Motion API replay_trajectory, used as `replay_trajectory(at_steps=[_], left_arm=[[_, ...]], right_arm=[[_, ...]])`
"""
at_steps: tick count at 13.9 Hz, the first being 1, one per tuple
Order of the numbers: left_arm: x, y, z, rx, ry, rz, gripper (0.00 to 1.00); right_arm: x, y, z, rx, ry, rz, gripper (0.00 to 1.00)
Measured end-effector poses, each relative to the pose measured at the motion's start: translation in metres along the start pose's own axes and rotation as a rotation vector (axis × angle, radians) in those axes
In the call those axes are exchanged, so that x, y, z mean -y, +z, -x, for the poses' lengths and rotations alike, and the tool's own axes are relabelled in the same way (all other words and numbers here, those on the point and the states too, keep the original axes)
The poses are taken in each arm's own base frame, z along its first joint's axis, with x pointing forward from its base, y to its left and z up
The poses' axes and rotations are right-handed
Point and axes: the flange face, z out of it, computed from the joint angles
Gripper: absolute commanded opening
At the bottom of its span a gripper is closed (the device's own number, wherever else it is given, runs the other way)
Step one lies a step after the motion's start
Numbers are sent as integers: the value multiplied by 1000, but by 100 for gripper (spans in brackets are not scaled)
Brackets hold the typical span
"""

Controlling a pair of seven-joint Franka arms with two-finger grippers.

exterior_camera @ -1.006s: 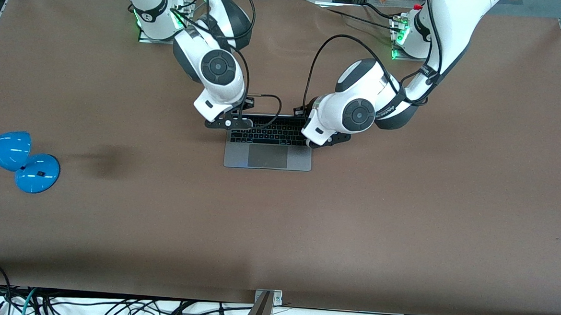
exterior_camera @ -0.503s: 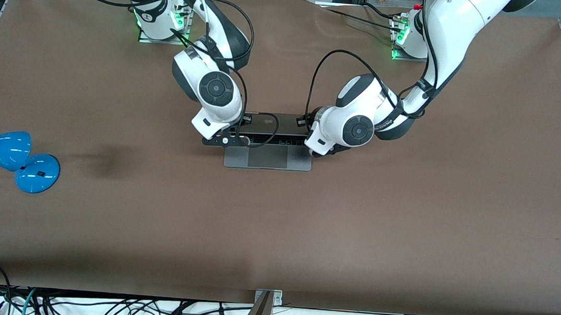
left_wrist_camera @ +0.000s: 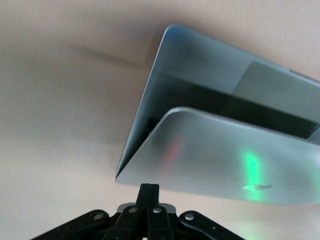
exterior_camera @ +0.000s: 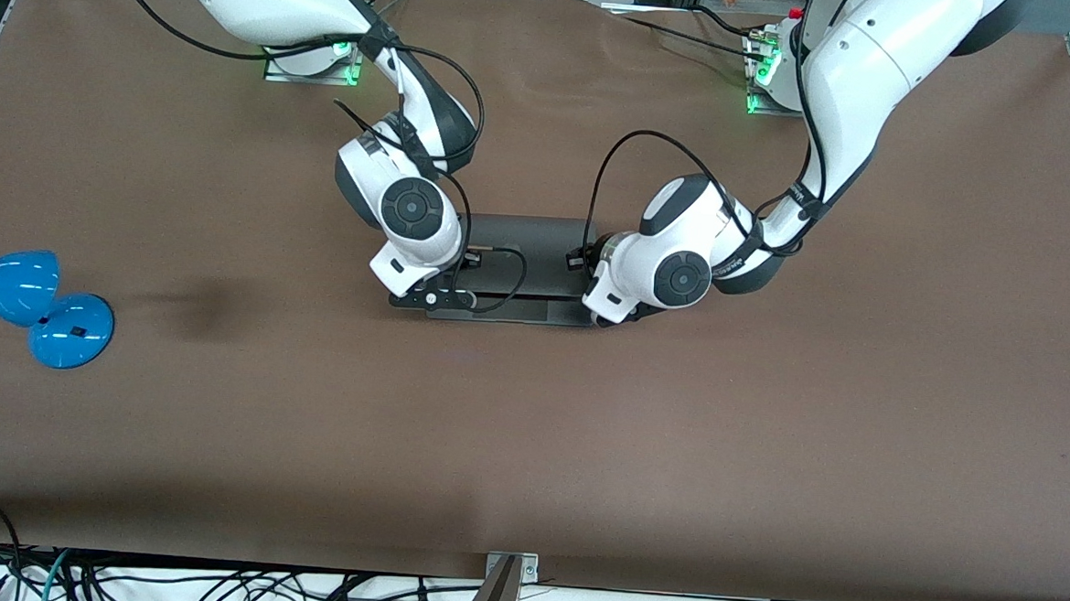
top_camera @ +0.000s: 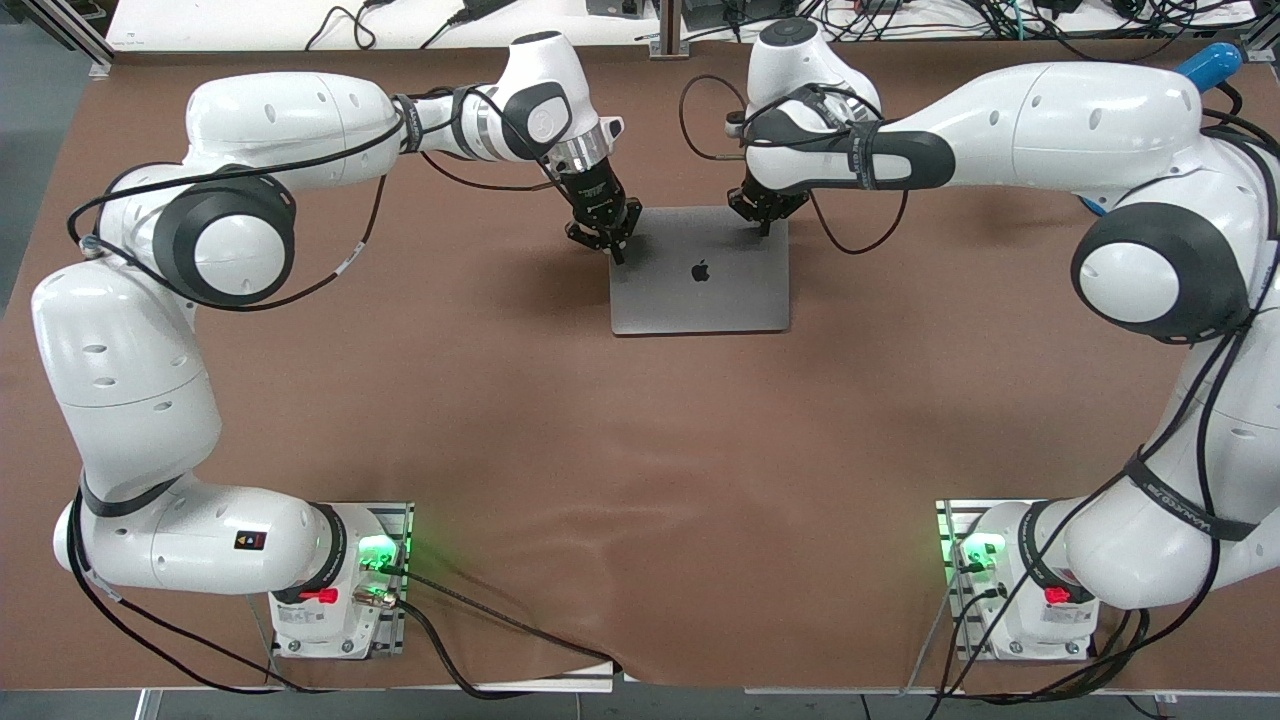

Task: Close laptop with both arms from behind

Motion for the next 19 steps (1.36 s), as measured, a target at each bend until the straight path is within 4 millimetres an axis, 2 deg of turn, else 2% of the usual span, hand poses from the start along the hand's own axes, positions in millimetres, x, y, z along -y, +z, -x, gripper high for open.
replay_trajectory(at_steps=[3,7,9,11,12,13,14,15,17,19], left_arm=[[-3,16,-19,-19,-17,-18,0],[-9,39,-31,-45,-24,-32,0],[-9,43,-37,-49,-29,-20,0],[-9,44,-38,-48,-31,-18,0],[-9,44,-39,-48,-31,-18,0],[-9,44,-39,-48,-31,-18,6],[-9,44,-39,-48,-31,-18,50],[-9,44,-39,-50,-32,-17,99],[-9,43,-40,-57,-27,-19,100],[-9,40,-42,-77,-18,-28,100]], right_arm=[[-9,19,-14,-34,2,8,0],[-11,44,-21,-32,6,1,0],[-8,57,-22,-36,2,-10,0],[-7,58,-23,-42,-4,-7,0],[-6,57,-23,-43,-5,-8,25],[-6,54,-25,-52,-3,-14,99],[-5,48,-30,-65,1,-23,100],[-5,38,-36,-78,6,-30,100],[-15,11,-48,-86,33,-24,100],[-49,-18,-61,-70,74,-2,100]])
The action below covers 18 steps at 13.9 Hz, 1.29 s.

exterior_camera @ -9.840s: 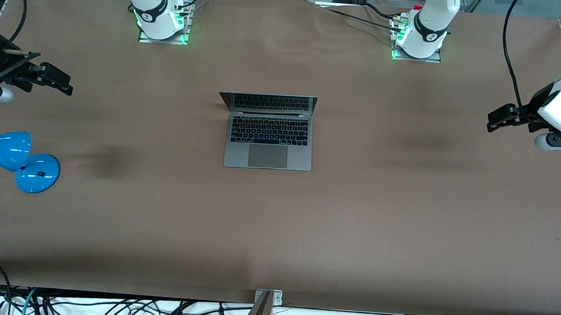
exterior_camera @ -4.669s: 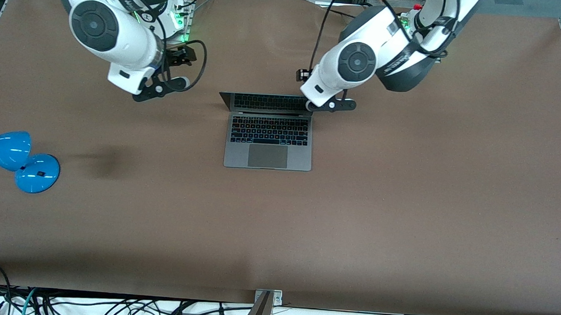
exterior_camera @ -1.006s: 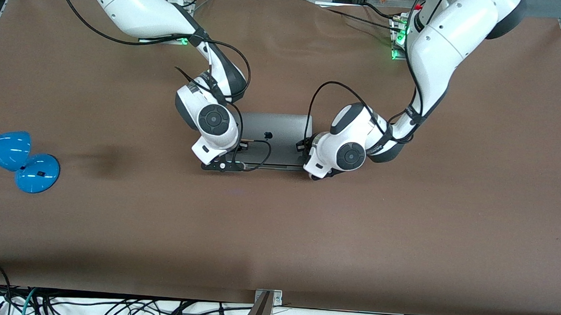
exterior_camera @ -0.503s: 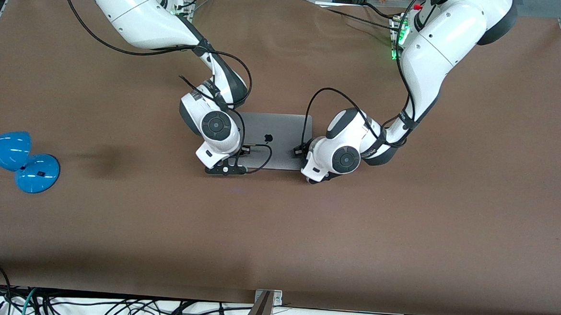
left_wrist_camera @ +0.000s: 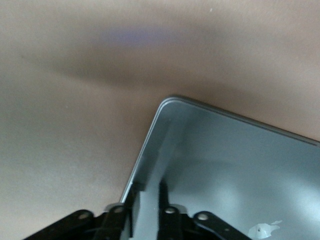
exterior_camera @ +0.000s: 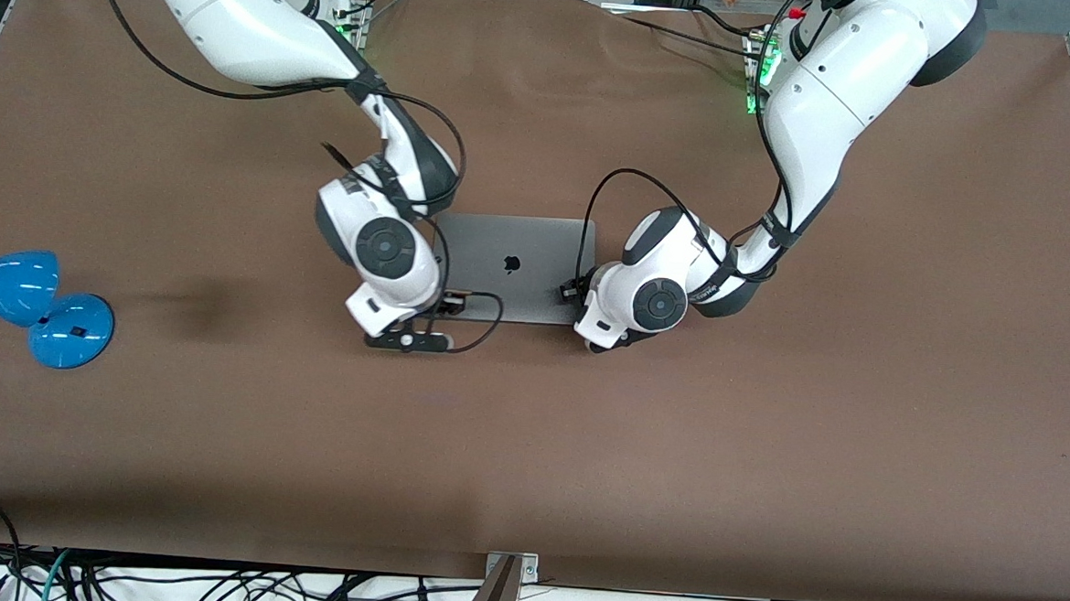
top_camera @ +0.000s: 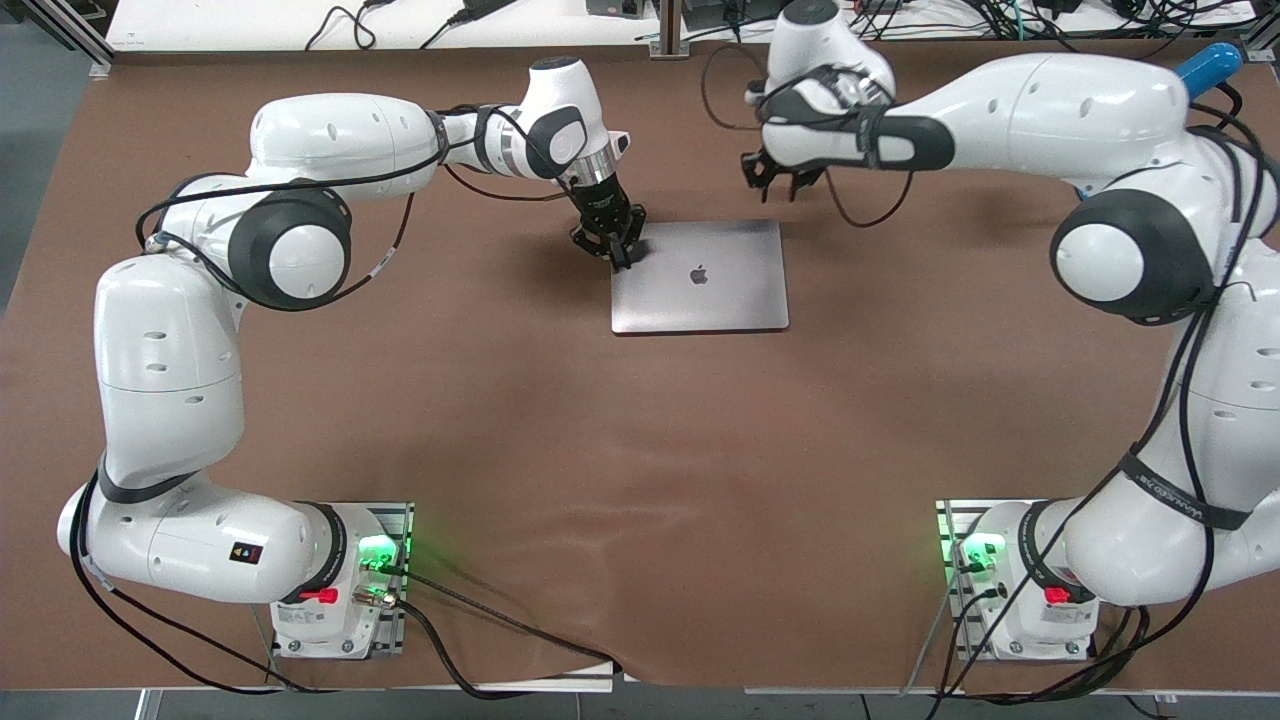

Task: Close laptop with both arms from behind

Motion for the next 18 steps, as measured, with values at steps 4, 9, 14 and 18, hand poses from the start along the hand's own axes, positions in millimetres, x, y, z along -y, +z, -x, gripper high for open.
replay_trajectory(at_steps=[4,9,14,18], left_arm=[[2,-3,-6,-17,-3,3,100],[8,-35,-13,-30,-7,4,100],[41,-123,-3,-25,71,-64,100],[94,-217,5,-69,177,-87,100]], right_arm=[[-53,-56,-12,16,51,24,100],[-158,-100,-28,74,-43,77,100],[-277,-135,-46,56,-91,28,100],[-345,-196,-28,-16,-43,-18,100]])
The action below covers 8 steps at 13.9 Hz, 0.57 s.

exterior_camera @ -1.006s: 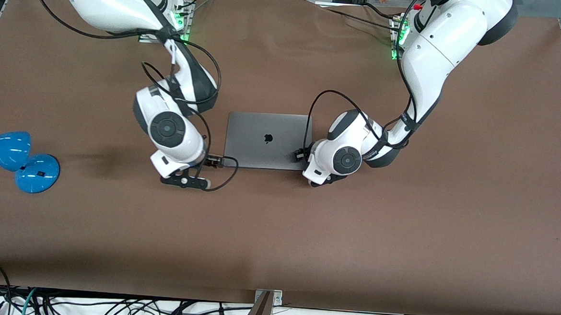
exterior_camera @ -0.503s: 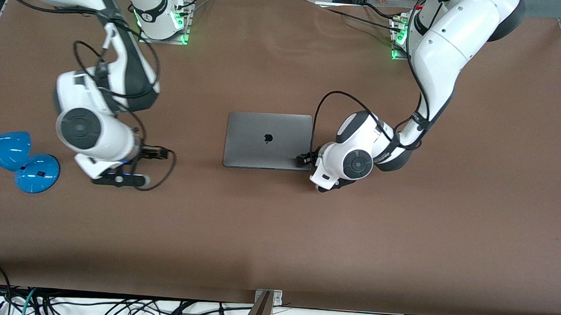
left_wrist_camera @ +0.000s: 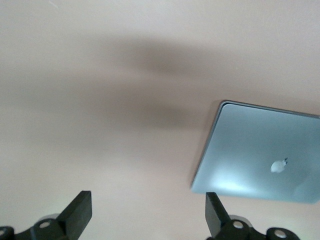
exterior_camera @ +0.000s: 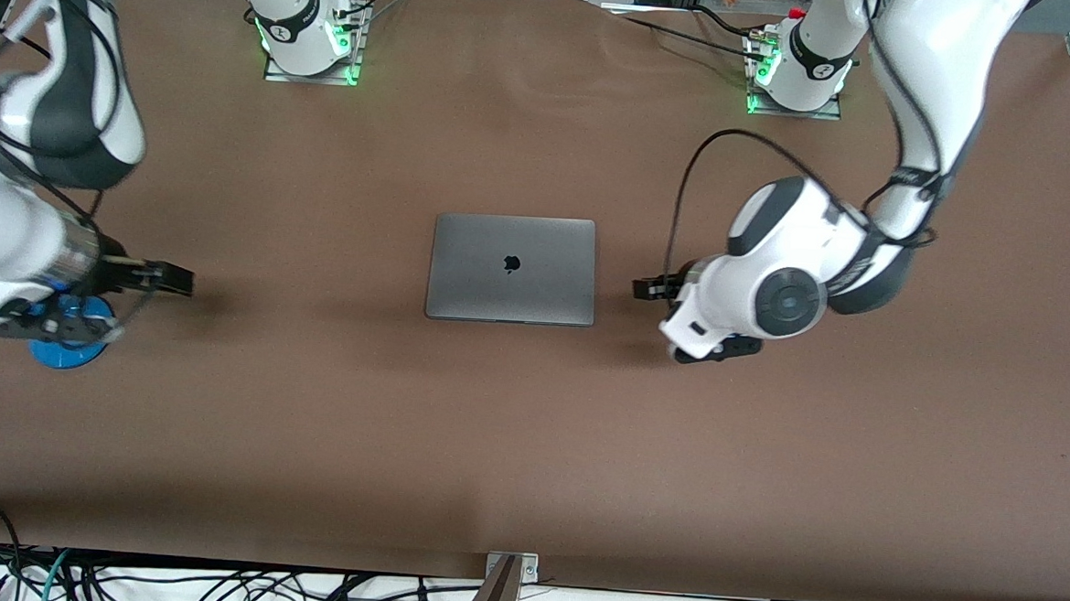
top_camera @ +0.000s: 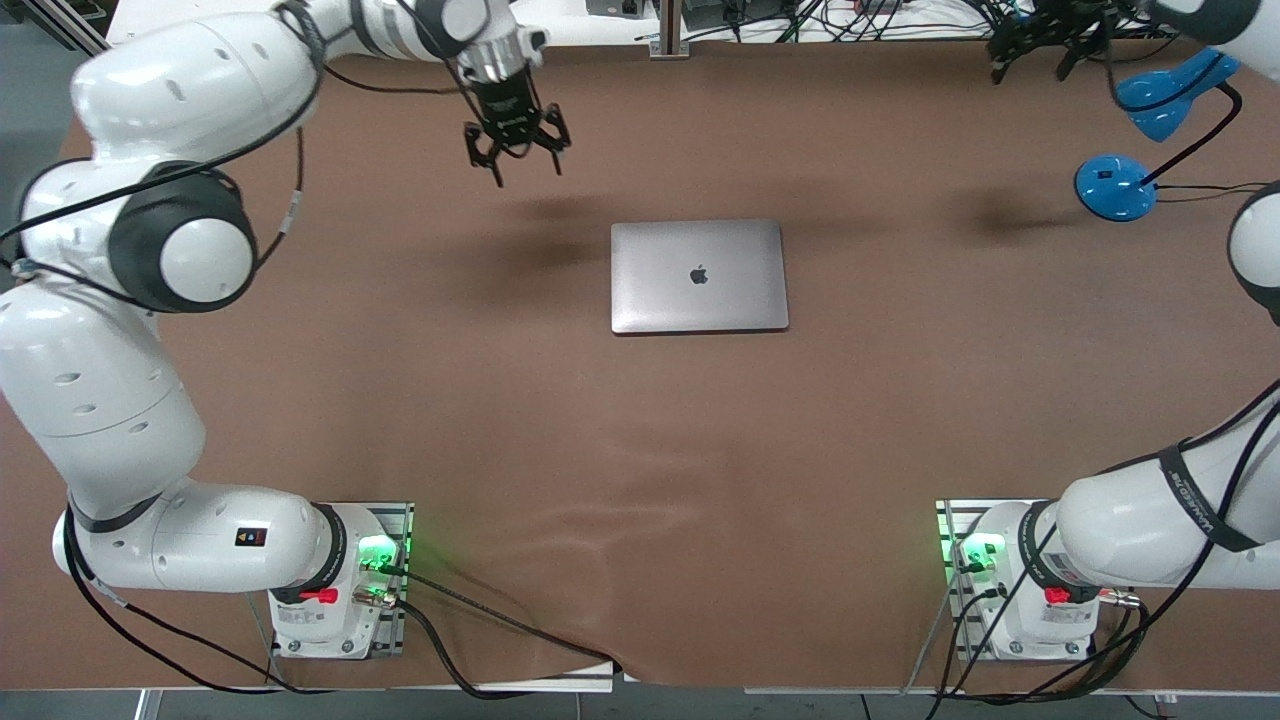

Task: Close laptop with both arms from behind

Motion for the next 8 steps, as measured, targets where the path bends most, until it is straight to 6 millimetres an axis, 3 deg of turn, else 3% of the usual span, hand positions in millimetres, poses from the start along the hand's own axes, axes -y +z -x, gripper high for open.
replay_trajectory(at_steps=[3,6,8], left_arm=[[44,-40,11,-69,45,-29,100],[95,-74,26,-129,72,-59,100],[141,-96,39,-164,86,-75,100]], right_arm=[[-27,-59,34,-70,-15,23,100],[-29,-109,72,-89,-15,23,100],[-28,-137,97,-92,-15,17,100]])
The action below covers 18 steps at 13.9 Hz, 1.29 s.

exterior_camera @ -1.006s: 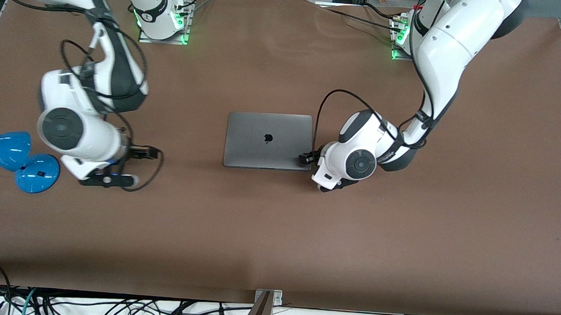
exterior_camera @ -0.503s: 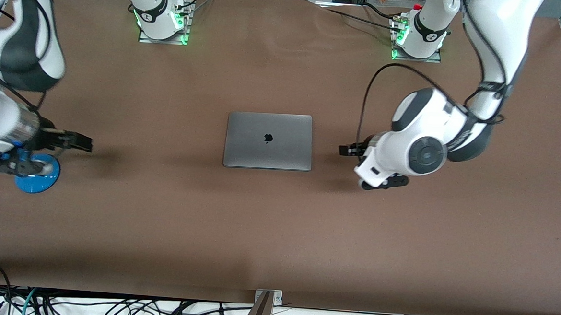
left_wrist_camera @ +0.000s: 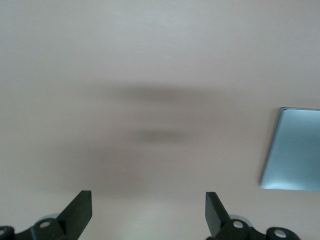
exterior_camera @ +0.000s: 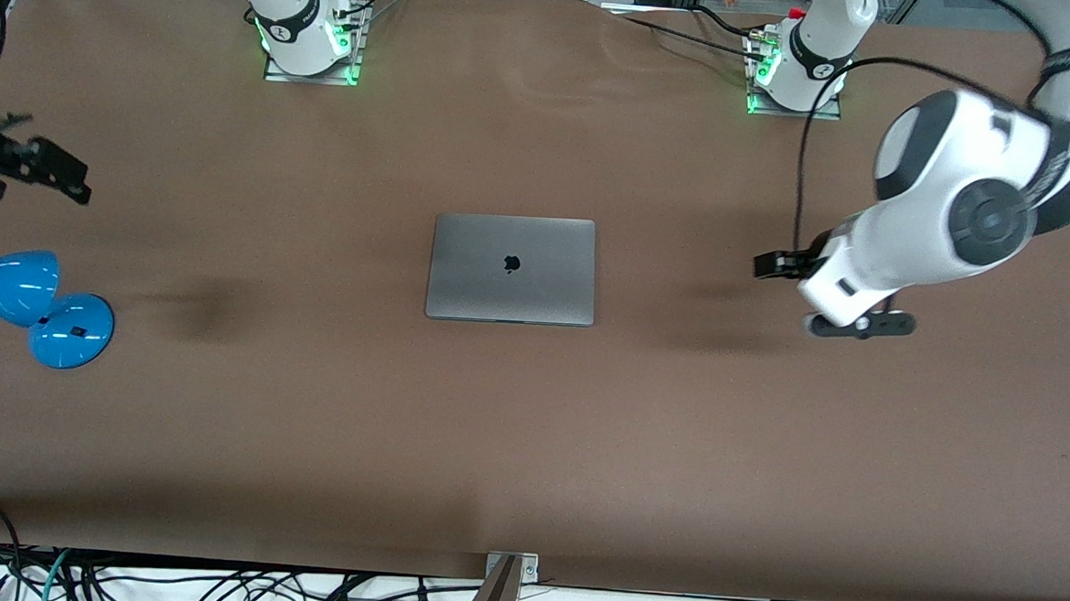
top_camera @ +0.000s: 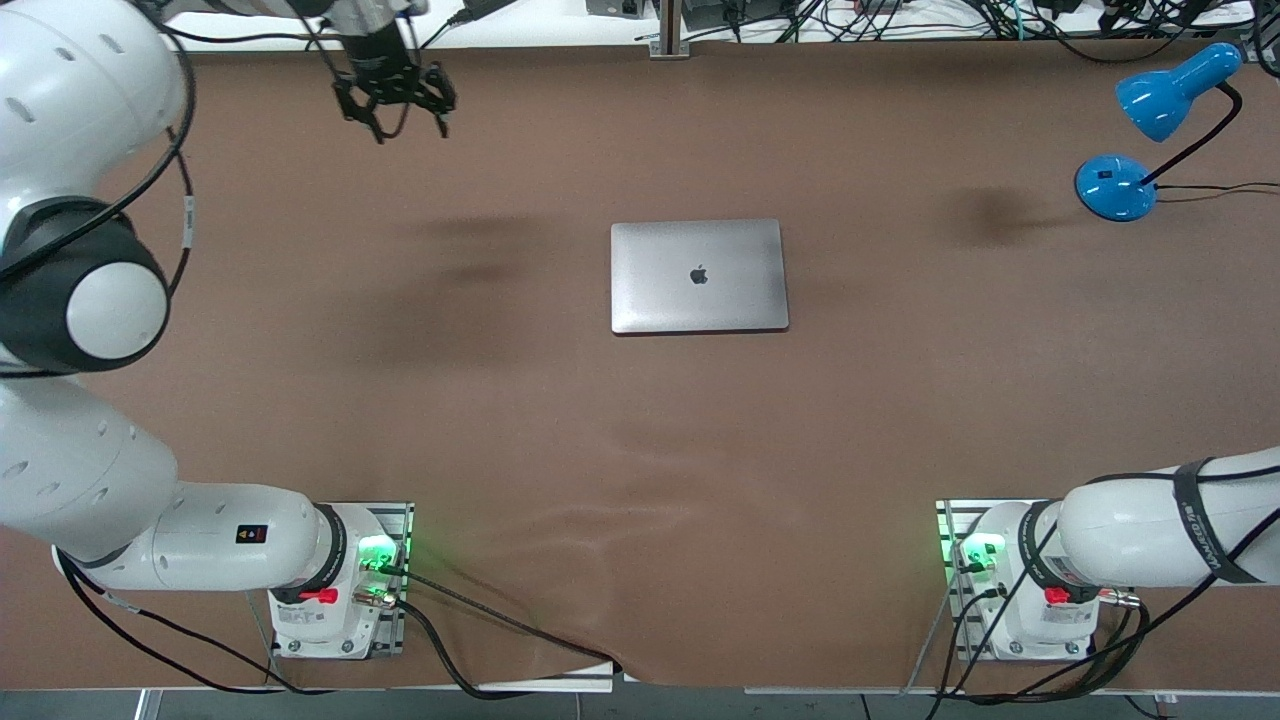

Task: Close laptop with both arms from behind

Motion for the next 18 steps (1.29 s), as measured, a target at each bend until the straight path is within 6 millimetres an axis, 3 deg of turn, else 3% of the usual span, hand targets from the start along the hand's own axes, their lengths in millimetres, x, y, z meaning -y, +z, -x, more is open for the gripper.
replay_trajectory(at_steps=[2,3,6,9,11,14,16,18], left_arm=[[51,-17,17,-26,-15,-4,100],[69,-24,27,-37,-28,-1,100],[98,-37,55,-68,-27,-9,100],[117,-38,81,-80,0,-29,100],[122,-42,101,-101,26,-86,100],[115,-76,119,-144,64,-111,100],[101,-99,117,-177,80,-132,100],[80,-106,105,-188,111,-146,100]], right_arm=[[0,-10,12,-2,0,-4,100],[1,-5,13,10,-1,-5,100],[5,17,11,41,-9,-6,100],[8,22,7,39,-14,-6,100],[13,22,7,38,-9,-7,100],[22,21,6,37,35,-6,100],[23,21,6,37,50,-12,100],[25,22,6,38,57,-32,100]])
